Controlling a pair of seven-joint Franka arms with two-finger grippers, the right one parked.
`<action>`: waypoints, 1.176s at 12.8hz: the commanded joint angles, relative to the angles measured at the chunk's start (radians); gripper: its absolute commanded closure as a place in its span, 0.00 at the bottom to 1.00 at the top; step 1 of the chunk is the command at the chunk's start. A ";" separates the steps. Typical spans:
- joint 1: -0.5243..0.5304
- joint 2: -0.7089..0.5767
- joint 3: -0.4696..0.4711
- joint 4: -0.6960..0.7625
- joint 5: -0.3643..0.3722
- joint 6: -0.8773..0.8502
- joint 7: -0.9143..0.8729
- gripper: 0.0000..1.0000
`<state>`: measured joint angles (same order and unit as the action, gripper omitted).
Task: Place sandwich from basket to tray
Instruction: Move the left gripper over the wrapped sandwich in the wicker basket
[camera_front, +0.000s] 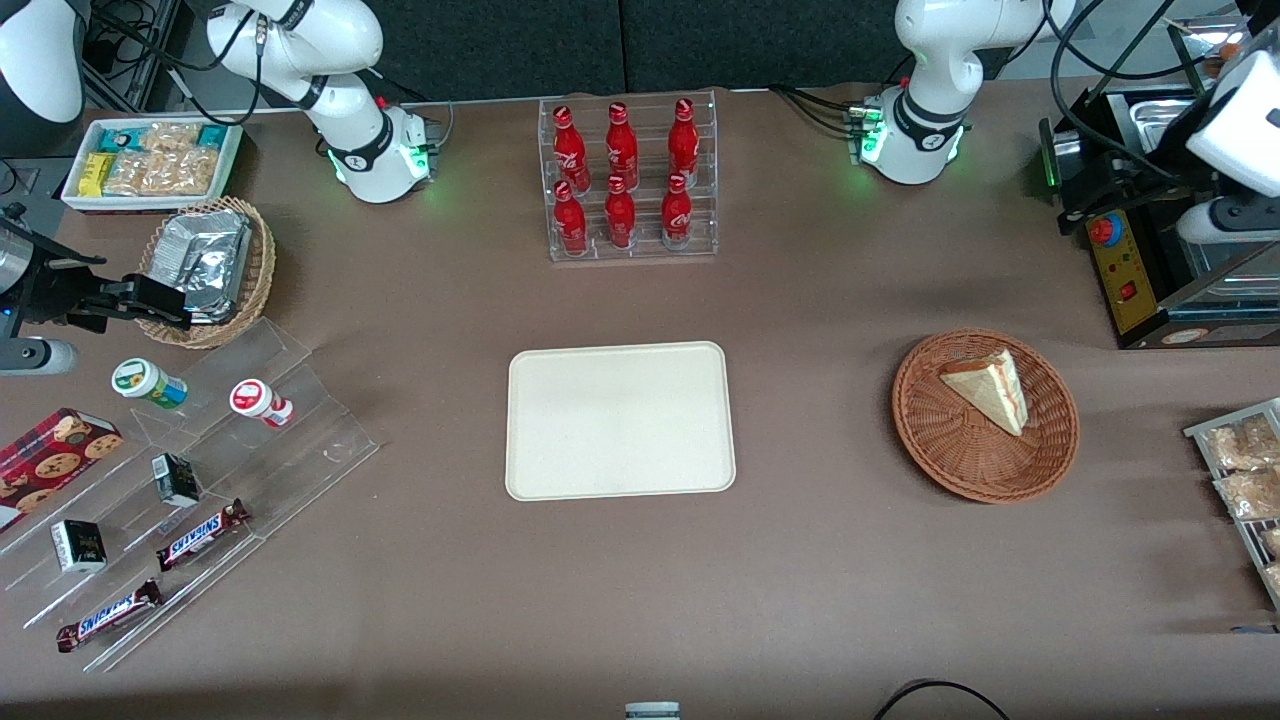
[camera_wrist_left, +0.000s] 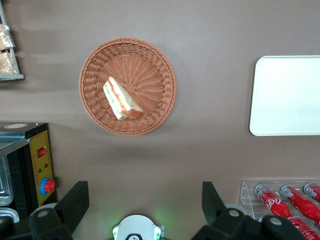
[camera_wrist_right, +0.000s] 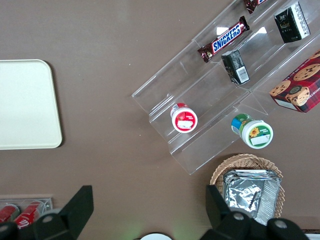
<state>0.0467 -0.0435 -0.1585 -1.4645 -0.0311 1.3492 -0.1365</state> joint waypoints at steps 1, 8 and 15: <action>-0.024 0.010 0.019 0.030 0.023 -0.013 0.000 0.00; 0.028 0.088 0.023 -0.136 0.100 0.149 -0.122 0.00; 0.094 0.016 0.024 -0.707 0.082 0.771 -0.521 0.00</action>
<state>0.1280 0.0262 -0.1273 -1.9956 0.0572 1.9697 -0.5800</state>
